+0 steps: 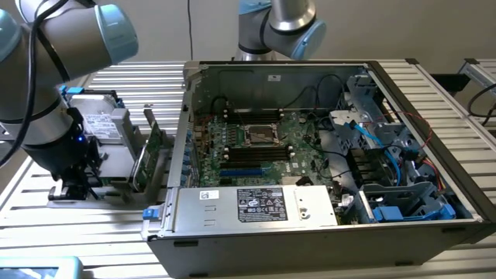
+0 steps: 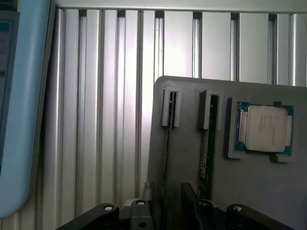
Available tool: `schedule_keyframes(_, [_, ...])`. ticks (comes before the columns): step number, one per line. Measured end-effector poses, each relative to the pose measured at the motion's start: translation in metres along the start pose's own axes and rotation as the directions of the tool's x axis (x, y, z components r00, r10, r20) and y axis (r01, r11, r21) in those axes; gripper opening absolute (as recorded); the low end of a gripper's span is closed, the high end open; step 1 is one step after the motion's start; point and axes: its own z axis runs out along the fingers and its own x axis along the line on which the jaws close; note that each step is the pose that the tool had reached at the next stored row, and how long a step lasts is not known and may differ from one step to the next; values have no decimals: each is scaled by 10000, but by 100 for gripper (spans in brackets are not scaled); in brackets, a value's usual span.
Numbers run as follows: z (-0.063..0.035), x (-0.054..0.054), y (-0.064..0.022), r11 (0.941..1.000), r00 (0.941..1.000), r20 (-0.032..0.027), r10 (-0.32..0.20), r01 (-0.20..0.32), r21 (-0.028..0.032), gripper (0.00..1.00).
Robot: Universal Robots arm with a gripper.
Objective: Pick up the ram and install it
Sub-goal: 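Pick up the ram and move it above insertion slot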
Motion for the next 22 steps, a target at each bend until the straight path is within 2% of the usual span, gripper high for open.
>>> schedule_keyframes(5, [75,-7,14,10000,10000,1,5,-5,1,36])
schedule_keyframes(14, [96,-18,13,10000,10000,0,5,-5,0,36])
schedule_keyframes(15, [96,-19,13,10000,10000,1,4,-4,1,35])
schedule_keyframes(18, [79,-19,14,10000,10000,0,5,-5,2,16])
schedule_keyframes(22, [-69,-20,18,10000,10000,1,5,-5,3,13])
